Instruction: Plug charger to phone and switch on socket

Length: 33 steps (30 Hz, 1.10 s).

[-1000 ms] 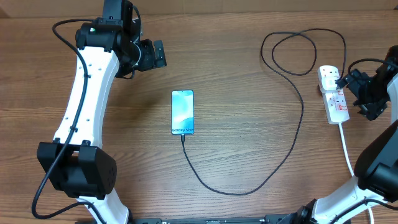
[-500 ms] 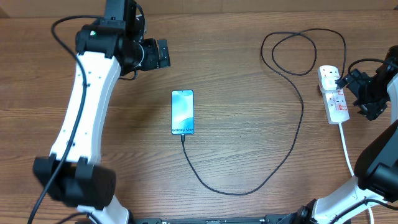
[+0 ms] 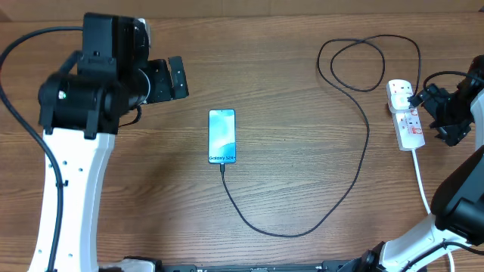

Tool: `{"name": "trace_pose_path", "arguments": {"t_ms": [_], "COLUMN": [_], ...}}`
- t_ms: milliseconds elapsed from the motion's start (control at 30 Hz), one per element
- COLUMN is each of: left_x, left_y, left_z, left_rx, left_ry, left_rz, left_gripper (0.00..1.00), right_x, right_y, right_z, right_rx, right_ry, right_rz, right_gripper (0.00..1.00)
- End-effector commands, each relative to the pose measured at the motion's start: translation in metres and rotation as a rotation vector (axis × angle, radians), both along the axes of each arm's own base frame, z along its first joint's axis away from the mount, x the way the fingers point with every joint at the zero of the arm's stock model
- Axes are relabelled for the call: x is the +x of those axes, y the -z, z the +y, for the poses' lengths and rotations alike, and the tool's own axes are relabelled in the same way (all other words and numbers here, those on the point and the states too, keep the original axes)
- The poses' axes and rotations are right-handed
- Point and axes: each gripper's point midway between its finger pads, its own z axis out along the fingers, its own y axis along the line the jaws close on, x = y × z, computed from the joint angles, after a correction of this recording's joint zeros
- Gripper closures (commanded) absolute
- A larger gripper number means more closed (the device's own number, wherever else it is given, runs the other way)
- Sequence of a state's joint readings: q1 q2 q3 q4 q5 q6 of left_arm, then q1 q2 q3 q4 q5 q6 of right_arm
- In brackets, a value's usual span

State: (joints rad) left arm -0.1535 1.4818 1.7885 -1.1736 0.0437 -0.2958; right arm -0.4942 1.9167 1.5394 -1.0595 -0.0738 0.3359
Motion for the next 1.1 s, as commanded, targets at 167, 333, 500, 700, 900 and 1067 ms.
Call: {"name": "trace_pose_path", "arguments": {"t_ms": [167, 333, 500, 700, 900, 1067], "left_x": [0.028, 0.031, 0.020, -0.005, -0.038, -0.064], "left_y": [0.049, 0.092, 0.133, 0.168, 0.205, 0.232], "left_z": [-0.019, -0.029, -0.031, -0.027, -0.021, -0.010], "left_rx": [-0.062, -0.116, -0.139, -0.185, -0.185, -0.205], "left_ry": [0.088, 0.126, 0.142, 0.113, 0.112, 0.064], "left_rz": [-0.163, -0.257, -0.326, -0.394, -0.392, -0.353], "left_gripper": [0.00, 0.01, 0.00, 0.00, 0.01, 0.01], "right_x": [0.007, 0.007, 0.007, 0.007, 0.007, 0.007], "right_y": [-0.016, -0.016, -0.016, -0.016, -0.016, -0.016], "right_z": [-0.003, -0.003, -0.003, -0.003, -0.003, -0.003], "right_rx": [-0.025, -0.025, -0.025, -0.025, -0.025, -0.025], "right_ry": [-0.009, -0.009, -0.009, -0.009, -0.009, -0.009], "right_rz": [-0.042, -0.042, -0.042, -0.042, -0.042, -0.042], "right_gripper": [0.00, 0.00, 0.00, 0.00, 0.00, 0.00]}}
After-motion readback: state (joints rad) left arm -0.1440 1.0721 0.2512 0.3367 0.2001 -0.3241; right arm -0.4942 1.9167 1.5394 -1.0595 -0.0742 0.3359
